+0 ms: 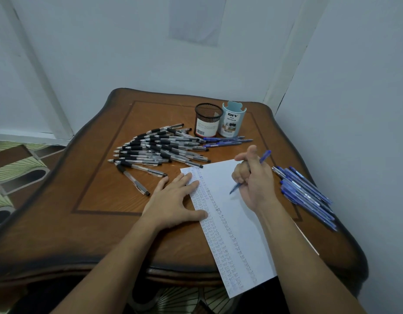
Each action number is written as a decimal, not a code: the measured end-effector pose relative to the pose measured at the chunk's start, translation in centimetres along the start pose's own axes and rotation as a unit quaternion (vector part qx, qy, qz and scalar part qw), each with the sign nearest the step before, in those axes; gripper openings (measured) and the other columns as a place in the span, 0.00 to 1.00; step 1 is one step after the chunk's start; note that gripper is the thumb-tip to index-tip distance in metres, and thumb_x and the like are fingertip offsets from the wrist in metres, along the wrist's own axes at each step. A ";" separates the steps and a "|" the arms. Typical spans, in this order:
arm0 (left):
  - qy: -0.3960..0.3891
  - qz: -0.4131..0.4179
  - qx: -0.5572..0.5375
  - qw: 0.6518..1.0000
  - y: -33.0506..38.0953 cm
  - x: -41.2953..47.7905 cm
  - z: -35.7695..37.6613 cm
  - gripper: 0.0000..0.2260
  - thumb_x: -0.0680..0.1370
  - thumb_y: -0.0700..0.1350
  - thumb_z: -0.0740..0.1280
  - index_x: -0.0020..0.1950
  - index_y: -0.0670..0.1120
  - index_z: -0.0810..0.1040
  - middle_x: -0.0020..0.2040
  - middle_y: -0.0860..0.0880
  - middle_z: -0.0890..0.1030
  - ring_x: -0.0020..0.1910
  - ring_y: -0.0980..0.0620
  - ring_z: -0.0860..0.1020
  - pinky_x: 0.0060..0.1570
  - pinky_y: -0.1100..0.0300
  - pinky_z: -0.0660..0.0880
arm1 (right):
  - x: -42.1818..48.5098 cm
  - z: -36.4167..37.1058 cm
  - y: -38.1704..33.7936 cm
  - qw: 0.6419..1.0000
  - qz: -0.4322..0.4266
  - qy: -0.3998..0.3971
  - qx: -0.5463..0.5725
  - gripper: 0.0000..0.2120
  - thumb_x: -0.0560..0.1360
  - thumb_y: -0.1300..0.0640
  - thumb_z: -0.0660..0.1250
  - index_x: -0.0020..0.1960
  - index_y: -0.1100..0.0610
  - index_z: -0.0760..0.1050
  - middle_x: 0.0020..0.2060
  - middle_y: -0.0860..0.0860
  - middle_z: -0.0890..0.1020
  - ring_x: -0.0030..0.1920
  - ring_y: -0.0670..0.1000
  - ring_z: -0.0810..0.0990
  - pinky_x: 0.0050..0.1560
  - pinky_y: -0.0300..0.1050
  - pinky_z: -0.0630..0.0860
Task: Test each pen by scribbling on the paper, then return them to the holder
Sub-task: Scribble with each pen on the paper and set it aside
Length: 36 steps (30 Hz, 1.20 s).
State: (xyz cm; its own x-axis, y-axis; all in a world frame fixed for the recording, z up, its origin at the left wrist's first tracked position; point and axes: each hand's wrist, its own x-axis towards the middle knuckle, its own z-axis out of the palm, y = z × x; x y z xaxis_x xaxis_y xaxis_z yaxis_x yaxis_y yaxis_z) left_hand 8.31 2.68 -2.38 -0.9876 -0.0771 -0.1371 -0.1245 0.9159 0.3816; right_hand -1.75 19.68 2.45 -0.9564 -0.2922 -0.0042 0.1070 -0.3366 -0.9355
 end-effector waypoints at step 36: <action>0.014 -0.002 -0.005 1.000 0.0 0.0 0.2 0.51 0.59 0.79 0.51 0.79 0.58 0.56 0.80 0.57 0.49 0.78 0.60 0.45 0.75 0.52 0.38 | -1.0 -0.1 5.1 0.933 -0.027 -0.046 -0.357 0.19 0.70 0.64 0.71 0.28 0.55 0.64 0.21 0.44 0.65 0.27 0.44 0.69 0.32 0.42 0.68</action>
State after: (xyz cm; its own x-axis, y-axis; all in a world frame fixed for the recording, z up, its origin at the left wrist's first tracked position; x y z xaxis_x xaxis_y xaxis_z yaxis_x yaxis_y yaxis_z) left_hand 8.32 2.79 -2.57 -0.9893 -0.0915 -0.1135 -0.1290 0.9118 0.3898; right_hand -0.28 18.30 -2.37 -0.9241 -0.3790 0.0500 -0.1811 0.3189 -0.9303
